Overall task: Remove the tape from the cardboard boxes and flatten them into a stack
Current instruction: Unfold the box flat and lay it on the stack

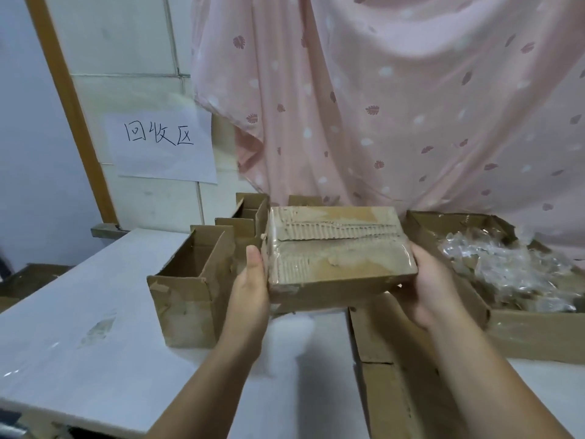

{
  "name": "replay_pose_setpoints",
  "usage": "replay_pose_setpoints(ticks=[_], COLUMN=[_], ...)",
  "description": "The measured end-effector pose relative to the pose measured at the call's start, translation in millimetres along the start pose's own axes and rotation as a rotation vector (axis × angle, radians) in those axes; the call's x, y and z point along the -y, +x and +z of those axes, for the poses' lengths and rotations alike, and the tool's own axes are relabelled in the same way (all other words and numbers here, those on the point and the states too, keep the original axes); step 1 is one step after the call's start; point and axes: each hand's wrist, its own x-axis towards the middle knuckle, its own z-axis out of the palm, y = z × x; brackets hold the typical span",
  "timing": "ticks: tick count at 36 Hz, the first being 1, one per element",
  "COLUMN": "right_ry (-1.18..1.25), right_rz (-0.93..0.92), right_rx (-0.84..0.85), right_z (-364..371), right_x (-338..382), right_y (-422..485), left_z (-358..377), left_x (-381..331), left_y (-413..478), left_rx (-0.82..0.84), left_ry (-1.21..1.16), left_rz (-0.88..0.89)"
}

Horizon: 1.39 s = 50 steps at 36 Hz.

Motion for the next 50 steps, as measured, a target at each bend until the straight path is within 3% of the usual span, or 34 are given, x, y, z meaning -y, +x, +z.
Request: replay_pose_setpoints(ticks=[10, 21, 27, 31, 36, 40, 46, 50], right_ry=[-0.159, -0.253, -0.164, -0.449, -0.611, -0.688, -0.684, -0.554], right_rz=[-0.113, -0.299, -0.337, -0.423, -0.364, -0.303, -0.221, -0.167], right_rx=[-0.055, -0.039, 0.142, 0.335, 0.384, 0.433, 0.435, 0.428], right_z=[10, 17, 16, 6, 5, 1, -9, -15], right_x=[15, 11, 10, 7, 0, -1, -13, -23], right_y=[-29, -91, -108, -113, -112, -111, -103, -98], left_z=[-18, -24, -40, -50, -57, -60, -68, -62], left_x=[-33, -45, -40, -39, -41, -38, -33, -26], left_y=[-8, -35, -40, -42, -46, -46, -36, -38], left_rx=[0.052, -0.063, -0.139, -0.155, 0.052, 0.034, 0.123, 0.154], left_ry=[0.049, -0.245, -0.191, -0.133, 0.019, 0.186, 0.243, 0.163], left_rz=[0.028, -0.083, -0.13, -0.12, -0.068, 0.034, -0.121, -0.204])
